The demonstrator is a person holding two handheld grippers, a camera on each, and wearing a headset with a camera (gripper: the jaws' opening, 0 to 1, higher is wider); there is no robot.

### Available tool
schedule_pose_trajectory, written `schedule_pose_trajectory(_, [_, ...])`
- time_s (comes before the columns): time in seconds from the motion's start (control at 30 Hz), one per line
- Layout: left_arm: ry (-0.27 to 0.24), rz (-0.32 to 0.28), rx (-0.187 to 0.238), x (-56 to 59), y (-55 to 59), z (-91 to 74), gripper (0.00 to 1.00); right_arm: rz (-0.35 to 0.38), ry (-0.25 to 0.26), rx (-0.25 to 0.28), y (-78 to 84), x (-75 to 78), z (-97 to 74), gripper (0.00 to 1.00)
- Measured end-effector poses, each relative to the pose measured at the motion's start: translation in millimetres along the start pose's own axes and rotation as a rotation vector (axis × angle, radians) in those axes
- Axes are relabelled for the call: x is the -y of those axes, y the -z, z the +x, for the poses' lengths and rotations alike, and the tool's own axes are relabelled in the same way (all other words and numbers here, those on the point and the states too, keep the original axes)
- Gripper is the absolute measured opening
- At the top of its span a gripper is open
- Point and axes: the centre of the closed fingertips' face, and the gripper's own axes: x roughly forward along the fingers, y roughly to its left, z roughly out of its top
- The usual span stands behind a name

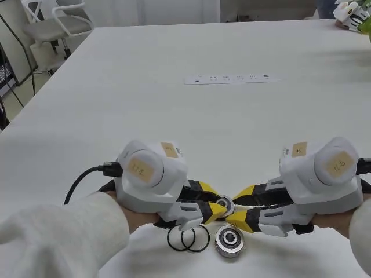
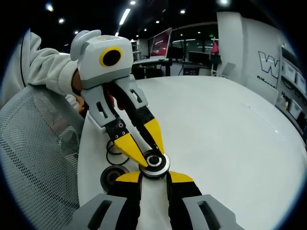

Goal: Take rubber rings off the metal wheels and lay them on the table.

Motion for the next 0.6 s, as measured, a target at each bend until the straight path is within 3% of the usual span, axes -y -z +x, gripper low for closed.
schedule_pose_trajectory(0.6, [-0.006,-0.005,0.001,-1.6,1.4,-0.9,0.14,-0.024,-0.004,-0.034,4.4,0.2,-1.0,0.07])
